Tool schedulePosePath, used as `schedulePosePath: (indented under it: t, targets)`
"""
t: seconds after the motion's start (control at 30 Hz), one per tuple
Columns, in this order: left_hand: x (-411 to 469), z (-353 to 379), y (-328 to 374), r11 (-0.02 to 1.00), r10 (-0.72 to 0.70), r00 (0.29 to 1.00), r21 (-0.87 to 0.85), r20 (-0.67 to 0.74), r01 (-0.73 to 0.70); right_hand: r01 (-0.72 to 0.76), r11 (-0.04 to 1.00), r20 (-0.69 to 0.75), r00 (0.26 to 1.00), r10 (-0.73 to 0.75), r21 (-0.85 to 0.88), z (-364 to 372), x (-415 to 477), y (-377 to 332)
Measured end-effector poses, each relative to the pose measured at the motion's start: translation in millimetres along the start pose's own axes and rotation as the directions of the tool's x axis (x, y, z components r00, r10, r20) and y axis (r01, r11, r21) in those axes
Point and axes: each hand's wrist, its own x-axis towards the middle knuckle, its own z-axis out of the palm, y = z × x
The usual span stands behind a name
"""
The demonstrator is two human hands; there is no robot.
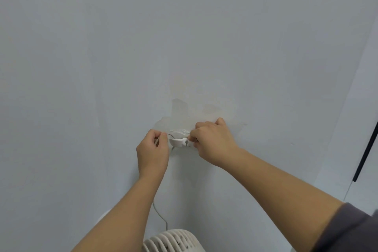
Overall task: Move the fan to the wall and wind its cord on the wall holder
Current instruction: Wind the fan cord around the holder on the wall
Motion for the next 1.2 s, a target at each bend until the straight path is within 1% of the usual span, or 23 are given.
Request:
schedulePosePath:
  t: [0.13, 0.27, 0.43, 0.57, 0.7, 0.77, 0.93, 1.07, 1.2]
  targets:
    - [-7.3, -9.3, -3.5, 0.998, -0.059, 0.998, 0.009, 0.03, 0.058, -0.028, 0.999, -0.037, 0.999, 0.029, 0.027, -1.0, -1.6, -5.0]
    - [-11.8, -12.6, -5.5, 0.993, -0.115, 0.992, -0.013, 0.048, 0.116, -0.139, 0.99, -0.126, 0.982, 0.141, 0.025, 9.1, 0.9, -15.3]
    - [-11.7, -15.8, -7.7, 0.98, -0.184, 0.983, -0.08, -0.002, 0.183, -0.273, 0.959, -0.245, 0.927, 0.282, 0.072, 27.3, 5.7, -33.2]
    - [-12.1, -16.8, -9.4, 0.977, -0.196, 0.98, -0.089, -0.038, 0.192, -0.371, 0.923, -0.245, 0.89, 0.385, 0.102, 33.1, 11.3, -42.9]
    - [-13.0, -16.7, -8.5, 0.976, -0.202, 0.978, -0.09, -0.044, 0.198, -0.409, 0.905, -0.296, 0.855, 0.425, 0.116, 37.4, 14.4, -46.7]
    - [-13.4, -17.0, -7.1, 0.978, -0.195, 0.98, -0.088, -0.042, 0.191, -0.406, 0.906, -0.329, 0.845, 0.422, 0.121, 39.0, 14.4, -45.3]
    - [-15.6, -15.0, -5.3, 0.985, -0.165, 0.986, -0.06, -0.005, 0.164, -0.367, 0.926, -0.36, 0.855, 0.372, 0.084, 40.6, 13.4, -38.4]
    - [-18.1, -10.3, -5.1, 0.989, -0.145, 0.985, -0.018, 0.098, 0.148, -0.271, 0.962, -0.29, 0.92, 0.263, 0.012, 30.2, 7.6, -25.1]
    - [-21.7, -8.4, -5.6, 0.997, -0.081, 0.976, 0.028, 0.201, 0.077, -0.148, 0.988, -0.254, 0.954, 0.156, 0.054, 12.5, 1.6, -10.7]
